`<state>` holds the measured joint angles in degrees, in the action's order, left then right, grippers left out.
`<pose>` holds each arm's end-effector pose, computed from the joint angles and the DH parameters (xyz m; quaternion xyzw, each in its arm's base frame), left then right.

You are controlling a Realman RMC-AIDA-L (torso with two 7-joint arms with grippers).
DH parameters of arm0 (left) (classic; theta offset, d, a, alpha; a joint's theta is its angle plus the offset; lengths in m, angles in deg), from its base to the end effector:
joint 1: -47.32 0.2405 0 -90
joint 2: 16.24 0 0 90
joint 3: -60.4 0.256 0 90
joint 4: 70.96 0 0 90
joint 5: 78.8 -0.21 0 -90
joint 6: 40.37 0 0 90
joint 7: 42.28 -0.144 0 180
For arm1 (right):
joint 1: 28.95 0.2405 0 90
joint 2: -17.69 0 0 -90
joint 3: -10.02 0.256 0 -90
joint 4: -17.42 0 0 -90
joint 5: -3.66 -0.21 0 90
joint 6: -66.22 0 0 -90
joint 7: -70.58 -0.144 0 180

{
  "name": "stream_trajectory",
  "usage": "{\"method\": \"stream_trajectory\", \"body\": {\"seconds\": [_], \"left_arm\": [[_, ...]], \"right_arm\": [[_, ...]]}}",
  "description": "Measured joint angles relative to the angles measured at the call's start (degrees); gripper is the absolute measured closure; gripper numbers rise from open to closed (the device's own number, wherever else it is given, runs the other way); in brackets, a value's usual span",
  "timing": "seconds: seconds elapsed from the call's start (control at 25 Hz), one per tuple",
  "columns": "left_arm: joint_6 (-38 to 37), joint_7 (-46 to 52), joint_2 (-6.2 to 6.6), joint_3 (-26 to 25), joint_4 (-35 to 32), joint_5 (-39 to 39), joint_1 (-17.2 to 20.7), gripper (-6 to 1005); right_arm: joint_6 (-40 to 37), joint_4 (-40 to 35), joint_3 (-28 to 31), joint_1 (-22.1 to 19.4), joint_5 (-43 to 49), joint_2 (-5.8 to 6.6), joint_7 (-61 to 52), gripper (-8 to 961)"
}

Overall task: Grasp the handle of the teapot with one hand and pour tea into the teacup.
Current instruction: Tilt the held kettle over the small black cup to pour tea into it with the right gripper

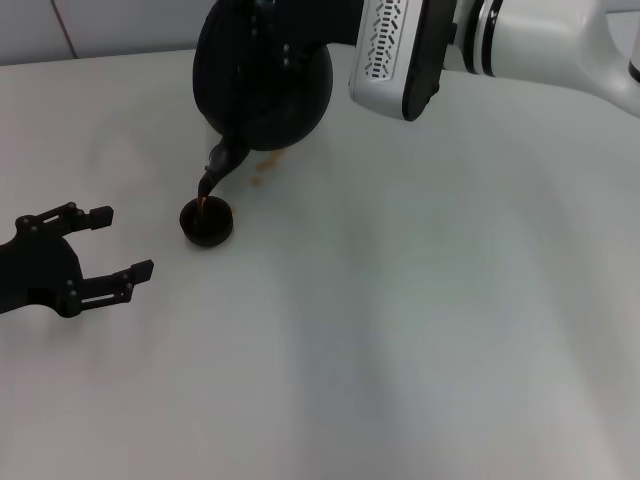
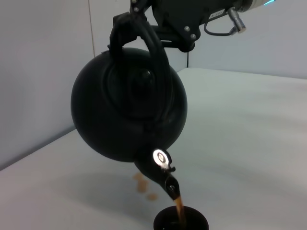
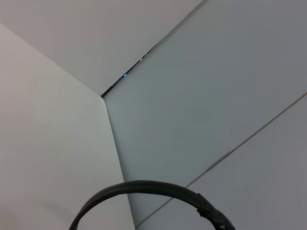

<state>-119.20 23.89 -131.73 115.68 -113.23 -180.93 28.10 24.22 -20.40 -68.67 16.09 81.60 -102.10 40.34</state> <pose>-0.3078 0.3108 0.0145 -0.9510 -0.1333 -0.1674 0.2231 0.1260 0.4442 -0.0494 -0.8905 -0.2487 0.1009 0.3675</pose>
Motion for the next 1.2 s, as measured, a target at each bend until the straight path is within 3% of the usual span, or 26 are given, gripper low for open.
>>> {"method": "stream_trajectory", "body": {"seconds": [0.52, 1.0, 1.2], "left_arm": [[0.19, 0.0, 0.4, 0.0, 0.0, 0.0, -0.12, 149], [0.35, 0.0, 0.44, 0.0, -0.08, -0.26, -0.11, 150], [0.35, 0.0, 0.44, 0.0, -0.13, -0.33, -0.11, 150]], "right_arm": [[-4.68, 0.09, 0.63, -3.25, -8.86, 0.04, -0.19, 873], [-4.76, 3.56, -0.2, -8.35, -31.88, 0.0, -1.76, 865], [-4.75, 5.85, -0.68, -9.04, -34.16, 0.0, -5.94, 862]]}}
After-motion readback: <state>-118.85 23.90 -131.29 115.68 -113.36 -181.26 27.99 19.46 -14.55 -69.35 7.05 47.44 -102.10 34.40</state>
